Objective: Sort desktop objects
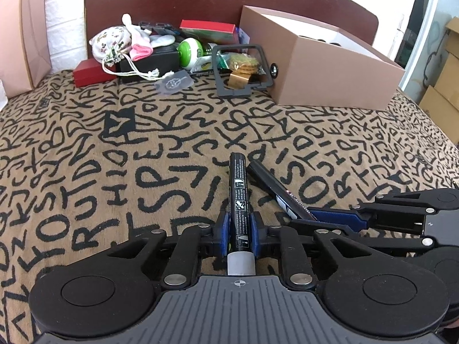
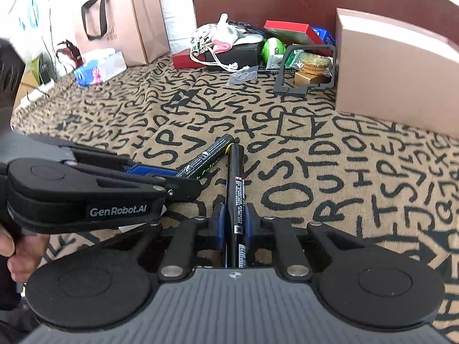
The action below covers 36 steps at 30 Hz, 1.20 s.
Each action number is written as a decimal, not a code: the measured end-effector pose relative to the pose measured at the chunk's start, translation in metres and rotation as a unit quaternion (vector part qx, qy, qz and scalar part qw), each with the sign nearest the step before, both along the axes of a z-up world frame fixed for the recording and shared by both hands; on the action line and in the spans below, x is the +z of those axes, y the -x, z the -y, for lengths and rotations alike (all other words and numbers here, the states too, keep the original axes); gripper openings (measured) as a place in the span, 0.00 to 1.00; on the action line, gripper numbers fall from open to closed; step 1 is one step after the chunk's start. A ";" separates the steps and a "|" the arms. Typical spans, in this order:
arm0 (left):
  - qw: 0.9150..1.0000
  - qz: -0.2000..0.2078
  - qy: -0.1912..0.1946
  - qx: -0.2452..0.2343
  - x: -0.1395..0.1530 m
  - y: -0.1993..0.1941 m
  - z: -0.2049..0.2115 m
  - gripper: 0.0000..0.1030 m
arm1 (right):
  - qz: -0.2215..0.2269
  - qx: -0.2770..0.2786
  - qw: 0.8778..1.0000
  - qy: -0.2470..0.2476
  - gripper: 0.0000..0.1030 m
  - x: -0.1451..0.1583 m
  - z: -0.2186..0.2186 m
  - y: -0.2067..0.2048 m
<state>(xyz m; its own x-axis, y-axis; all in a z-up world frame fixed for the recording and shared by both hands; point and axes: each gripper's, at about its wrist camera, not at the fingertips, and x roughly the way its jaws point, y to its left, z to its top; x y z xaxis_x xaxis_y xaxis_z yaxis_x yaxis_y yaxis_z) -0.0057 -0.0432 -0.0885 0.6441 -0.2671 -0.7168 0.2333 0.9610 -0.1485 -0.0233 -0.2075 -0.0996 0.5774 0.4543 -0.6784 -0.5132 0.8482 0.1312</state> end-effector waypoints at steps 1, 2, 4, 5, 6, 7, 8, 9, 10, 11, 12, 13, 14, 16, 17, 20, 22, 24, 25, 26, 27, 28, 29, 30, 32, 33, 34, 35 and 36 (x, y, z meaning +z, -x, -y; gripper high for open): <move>1.000 -0.002 0.003 0.001 0.001 0.001 0.001 0.12 | -0.002 -0.001 1.000 -0.006 0.16 0.001 0.002 0.001; 1.000 -0.003 0.006 0.000 0.002 0.003 0.001 0.12 | -0.004 -0.002 1.000 -0.012 0.16 0.002 0.004 0.002; 1.000 -0.004 0.010 -0.003 0.006 0.004 0.004 0.12 | -0.005 -0.003 1.000 -0.018 0.16 0.004 0.008 0.004; 1.000 -0.001 0.009 -0.005 0.009 0.005 0.006 0.12 | -0.003 -0.002 1.000 -0.019 0.16 0.006 0.009 0.004; 1.000 0.003 0.010 -0.007 0.013 0.005 0.008 0.12 | -0.002 -0.002 1.000 -0.021 0.16 0.008 0.011 0.005; 1.000 0.007 0.011 -0.009 0.017 0.005 0.010 0.12 | 0.000 -0.003 1.000 -0.024 0.16 0.010 0.013 0.005; 1.000 0.013 0.013 -0.010 0.021 0.004 0.013 0.12 | 0.003 -0.004 1.000 -0.027 0.16 0.013 0.016 0.005; 1.000 0.019 0.016 -0.012 0.027 0.004 0.016 0.12 | 0.007 -0.006 1.000 -0.030 0.16 0.017 0.018 0.005; 0.999 0.025 0.018 -0.015 0.032 0.002 0.019 0.12 | 0.012 -0.008 0.999 -0.032 0.16 0.021 0.021 0.005; 0.999 0.032 0.021 -0.018 0.038 0.000 0.022 0.12 | 0.018 -0.010 0.999 -0.034 0.16 0.026 0.024 0.005; 0.999 0.039 0.024 -0.023 0.044 -0.002 0.026 0.12 | 0.024 -0.012 0.999 -0.037 0.16 0.030 0.027 0.004; 0.998 0.046 0.028 -0.026 0.050 -0.005 0.029 0.12 | 0.031 -0.015 0.999 -0.040 0.16 0.036 0.031 0.002; 0.998 0.052 0.032 -0.029 0.056 -0.008 0.033 0.12 | 0.039 -0.018 0.998 -0.042 0.16 0.041 0.035 0.001; 0.996 0.066 0.042 -0.034 0.069 -0.017 0.041 0.12 | 0.055 -0.027 0.997 -0.050 0.16 0.053 0.043 -0.004; 0.996 0.072 0.046 -0.037 0.076 -0.023 0.046 0.12 | 0.065 -0.033 0.996 -0.054 0.16 0.059 0.048 -0.007; 0.993 0.093 0.056 -0.047 0.097 -0.039 0.059 0.12 | 0.094 -0.048 0.992 -0.063 0.16 0.076 0.061 -0.017; 0.991 0.104 0.064 -0.053 0.111 -0.053 0.068 0.12 | 0.114 -0.057 0.990 -0.065 0.16 0.089 0.069 -0.027; 0.989 0.112 0.073 -0.056 0.123 -0.067 0.076 0.12 | 0.133 -0.065 0.987 -0.065 0.16 0.101 0.076 -0.038; 0.989 0.116 0.076 -0.058 0.128 -0.073 0.080 0.12 | 0.141 -0.069 0.985 -0.067 0.16 0.107 0.079 -0.045; 0.988 0.117 0.079 -0.061 0.133 -0.083 0.083 0.12 | 0.147 -0.073 0.984 -0.070 0.16 0.112 0.082 -0.051; 0.988 0.118 0.078 -0.065 0.137 -0.091 0.087 0.12 | 0.154 -0.076 0.983 -0.072 0.16 0.117 0.085 -0.057; 0.988 0.121 0.073 -0.067 0.141 -0.099 0.092 0.12 | 0.160 -0.081 0.981 -0.072 0.16 0.122 0.088 -0.065; 0.988 0.124 0.069 -0.065 0.145 -0.108 0.096 0.12 | 0.166 -0.085 0.980 -0.070 0.16 0.127 0.090 -0.072; 0.988 0.126 0.067 -0.064 0.148 -0.117 0.100 0.12 | 0.172 -0.089 0.979 -0.064 0.16 0.131 0.091 -0.080; 0.987 0.128 0.072 -0.058 0.155 -0.135 0.106 0.12 | 0.183 -0.096 0.977 -0.053 0.16 0.138 0.091 -0.096; 0.987 0.130 0.076 -0.056 0.158 -0.145 0.109 0.12 | 0.186 -0.098 0.976 -0.051 0.16 0.141 0.092 -0.106; 0.987 0.129 0.079 -0.054 0.160 -0.153 0.111 0.12 | 0.188 -0.101 0.976 -0.052 0.16 0.144 0.093 -0.115; 0.987 0.126 0.084 -0.053 0.162 -0.163 0.113 0.12 | 0.188 -0.104 0.975 -0.054 0.16 0.148 0.094 -0.124; 0.987 0.120 0.089 -0.055 0.162 -0.172 0.115 0.12 | 0.189 -0.105 0.975 -0.055 0.16 0.150 0.096 -0.132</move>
<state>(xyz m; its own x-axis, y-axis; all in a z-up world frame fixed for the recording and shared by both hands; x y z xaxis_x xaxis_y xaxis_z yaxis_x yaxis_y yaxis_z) 0.1658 -0.1578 0.0739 0.7501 -0.4532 -0.4817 0.3840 0.8914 -0.2407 0.1089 -0.3034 0.0504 0.8650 0.3573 -0.3522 -0.3589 0.9312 0.0632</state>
